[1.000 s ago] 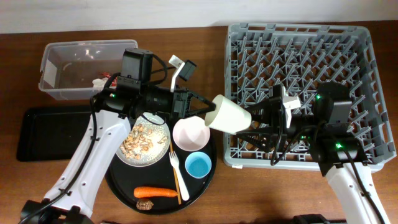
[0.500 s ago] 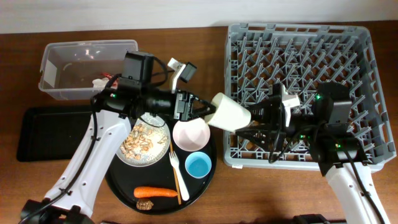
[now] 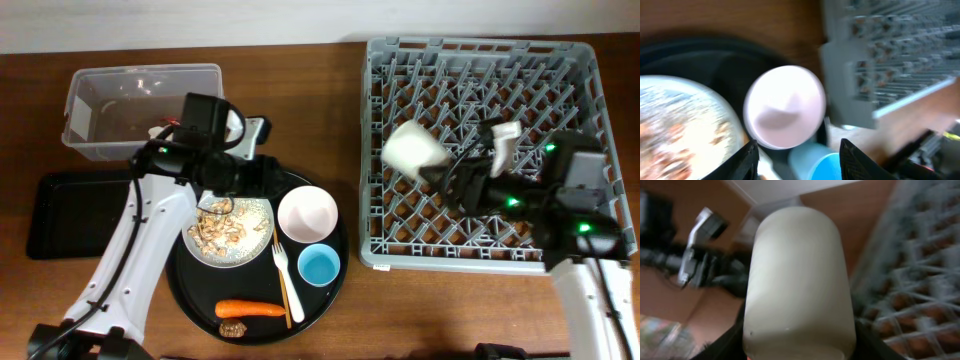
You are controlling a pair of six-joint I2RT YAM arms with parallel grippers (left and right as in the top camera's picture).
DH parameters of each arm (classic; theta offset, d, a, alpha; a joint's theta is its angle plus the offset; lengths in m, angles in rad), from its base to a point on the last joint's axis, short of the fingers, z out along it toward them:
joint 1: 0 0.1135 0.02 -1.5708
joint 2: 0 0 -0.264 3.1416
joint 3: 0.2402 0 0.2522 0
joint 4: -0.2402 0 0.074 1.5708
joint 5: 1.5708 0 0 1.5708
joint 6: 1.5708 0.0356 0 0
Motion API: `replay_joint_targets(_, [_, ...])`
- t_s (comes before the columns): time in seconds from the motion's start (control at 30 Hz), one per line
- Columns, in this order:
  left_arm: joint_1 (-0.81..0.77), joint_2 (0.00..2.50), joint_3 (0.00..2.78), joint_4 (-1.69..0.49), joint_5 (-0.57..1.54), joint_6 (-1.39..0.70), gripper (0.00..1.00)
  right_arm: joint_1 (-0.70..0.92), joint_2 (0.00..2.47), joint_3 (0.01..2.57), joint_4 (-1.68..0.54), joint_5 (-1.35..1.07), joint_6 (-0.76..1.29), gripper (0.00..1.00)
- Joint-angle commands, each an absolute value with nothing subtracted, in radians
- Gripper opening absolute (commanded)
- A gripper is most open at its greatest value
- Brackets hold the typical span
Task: Sort waste into correct bins and load items into the dishwasher rack
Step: 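Carry the white cup with the right gripper to the rack's right side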
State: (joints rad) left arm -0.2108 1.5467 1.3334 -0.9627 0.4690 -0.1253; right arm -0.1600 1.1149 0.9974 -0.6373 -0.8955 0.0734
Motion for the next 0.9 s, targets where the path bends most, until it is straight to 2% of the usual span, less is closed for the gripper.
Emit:
replay_joint_targets(0.0, [-0.174, 1.552, 1.340, -0.997, 0.357, -0.096, 0.52, -0.228, 1.108, 1.174, -0.813, -0.587, 0.087, 0.20])
replay_joint_targets(0.13, [-0.167, 1.552, 1.340, -1.008, 0.353, -0.096, 0.51, -0.287, 1.110, 1.322, -1.007, -0.340, 0.088, 0.18])
replay_joint_targets(0.2, [-0.167, 1.552, 1.340, -1.008, 0.351, -0.096, 0.51, -0.326, 1.125, 1.385, -1.103, -0.142, 0.097, 0.18])
replay_joint_targets(0.3, [-0.167, 1.552, 1.340, -1.009, 0.351, -0.096, 0.51, -0.362, 1.154, 1.388, -1.134, 0.014, 0.122, 0.17])
replay_joint_targets(0.4, [-0.167, 1.552, 1.340, -1.011, 0.351, -0.096, 0.51, -0.404, 1.217, 1.388, -1.150, 0.090, 0.127, 0.16])
replay_joint_targets(0.47, [-0.167, 1.552, 1.340, -1.015, 0.351, -0.096, 0.51, -0.437, 1.269, 1.388, -1.150, 0.134, 0.169, 0.12])
replay_joint_targets(0.87, [-0.167, 1.552, 1.340, -1.019, 0.351, -0.096, 0.51, -0.538, 1.583, 1.388, -1.168, 0.112, 0.200, 0.11])
